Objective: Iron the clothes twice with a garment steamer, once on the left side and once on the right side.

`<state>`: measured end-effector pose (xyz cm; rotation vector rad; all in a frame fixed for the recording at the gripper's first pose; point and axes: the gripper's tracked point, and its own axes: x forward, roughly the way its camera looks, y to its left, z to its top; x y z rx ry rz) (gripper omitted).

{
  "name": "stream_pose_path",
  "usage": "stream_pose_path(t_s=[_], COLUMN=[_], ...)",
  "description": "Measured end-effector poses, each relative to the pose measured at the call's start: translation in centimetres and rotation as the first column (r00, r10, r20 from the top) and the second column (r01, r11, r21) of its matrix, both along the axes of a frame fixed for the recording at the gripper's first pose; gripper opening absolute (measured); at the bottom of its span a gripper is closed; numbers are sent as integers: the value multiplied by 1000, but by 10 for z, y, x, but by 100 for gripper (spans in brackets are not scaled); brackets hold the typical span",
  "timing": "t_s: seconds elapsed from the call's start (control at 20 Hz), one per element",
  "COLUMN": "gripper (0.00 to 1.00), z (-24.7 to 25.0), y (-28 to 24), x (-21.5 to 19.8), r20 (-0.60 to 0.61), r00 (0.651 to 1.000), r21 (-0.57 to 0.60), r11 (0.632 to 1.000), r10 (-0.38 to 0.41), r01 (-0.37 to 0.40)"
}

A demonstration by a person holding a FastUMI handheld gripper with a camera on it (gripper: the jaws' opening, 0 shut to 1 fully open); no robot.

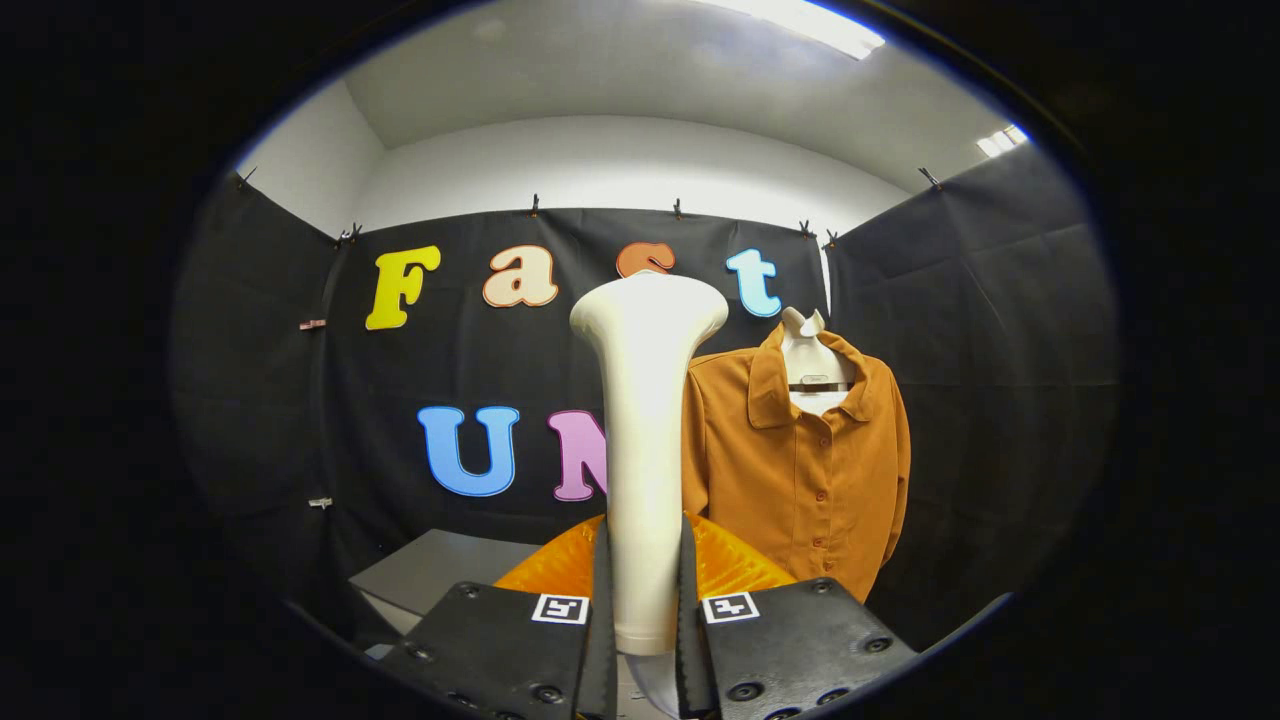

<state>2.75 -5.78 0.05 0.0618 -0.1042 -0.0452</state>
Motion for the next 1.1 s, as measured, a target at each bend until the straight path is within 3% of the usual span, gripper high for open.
stream_pose_path(t_s=[1.1], gripper=[27], z=[0], y=[14], x=[1], r20=[-5], r00=[1000], r21=[-19], r11=[1000], r10=[11], r01=[-12])
